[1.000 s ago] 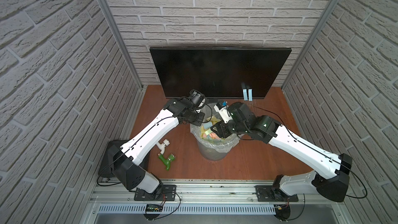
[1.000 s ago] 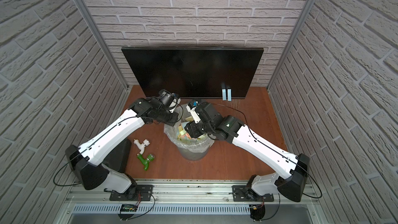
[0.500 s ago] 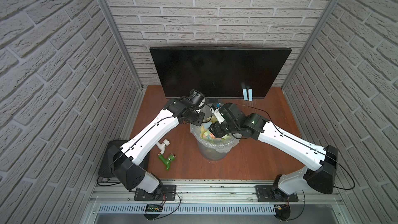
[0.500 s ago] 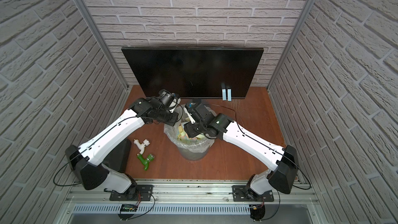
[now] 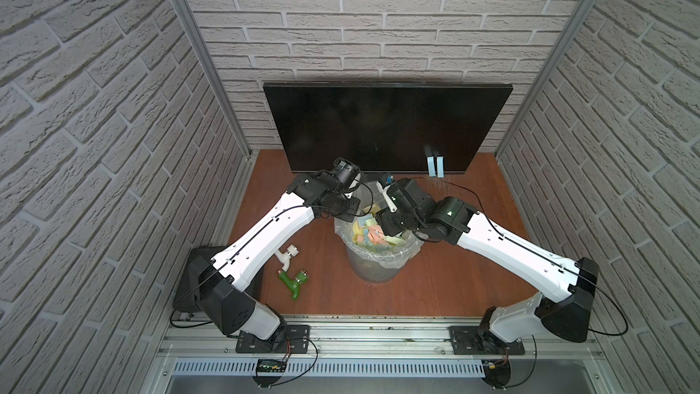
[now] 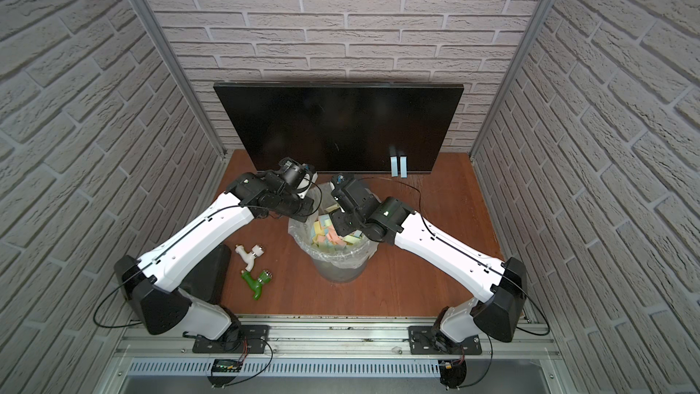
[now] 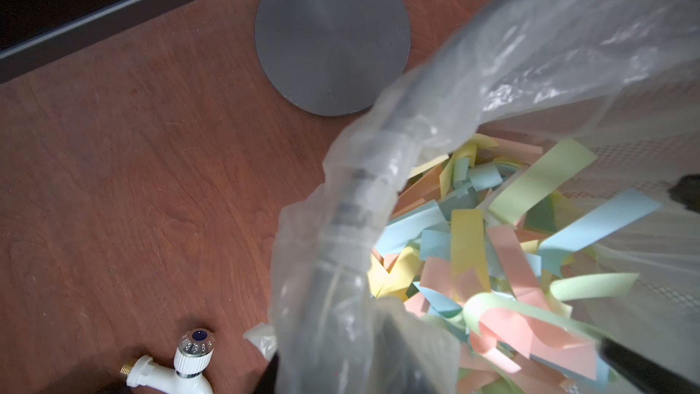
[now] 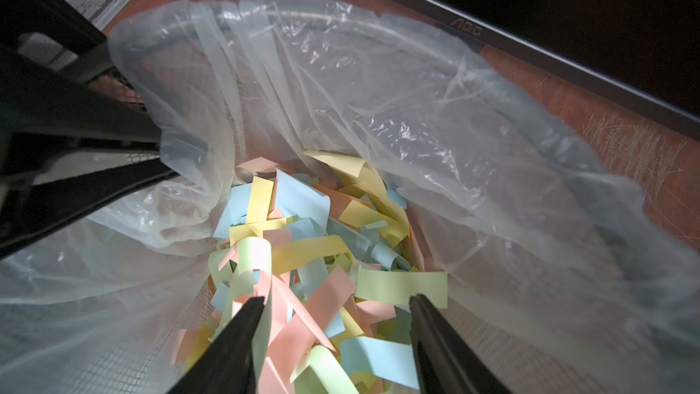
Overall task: Remove the sticky note from the monitor
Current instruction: Place the sticky note in the trash bin.
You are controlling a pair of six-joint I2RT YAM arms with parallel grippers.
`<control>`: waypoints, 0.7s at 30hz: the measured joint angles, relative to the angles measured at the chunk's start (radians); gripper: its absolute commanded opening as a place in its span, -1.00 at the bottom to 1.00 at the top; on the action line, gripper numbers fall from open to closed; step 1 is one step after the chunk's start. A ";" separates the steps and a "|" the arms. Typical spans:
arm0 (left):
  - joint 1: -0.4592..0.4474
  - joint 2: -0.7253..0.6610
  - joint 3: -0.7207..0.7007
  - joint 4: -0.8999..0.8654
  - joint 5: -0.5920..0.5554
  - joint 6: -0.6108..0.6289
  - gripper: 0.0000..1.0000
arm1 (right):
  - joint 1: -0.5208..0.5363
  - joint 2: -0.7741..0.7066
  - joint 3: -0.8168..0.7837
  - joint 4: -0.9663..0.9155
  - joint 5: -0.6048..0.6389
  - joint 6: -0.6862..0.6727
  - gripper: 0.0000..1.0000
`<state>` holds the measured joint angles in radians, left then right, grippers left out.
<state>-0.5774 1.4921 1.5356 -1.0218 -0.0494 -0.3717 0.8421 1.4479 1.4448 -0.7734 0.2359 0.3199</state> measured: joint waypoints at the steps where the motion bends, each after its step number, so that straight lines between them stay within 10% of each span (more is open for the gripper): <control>1: 0.000 0.000 0.000 0.000 0.000 0.000 -0.33 | 0.000 -0.009 0.000 0.004 -0.010 -0.001 0.29; 21: 0.000 -0.001 -0.001 0.002 0.000 0.000 -0.33 | -0.026 -0.012 -0.031 0.092 -0.188 -0.008 0.30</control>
<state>-0.5774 1.4914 1.5349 -1.0203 -0.0490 -0.3717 0.8158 1.4361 1.4136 -0.6811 0.0483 0.3119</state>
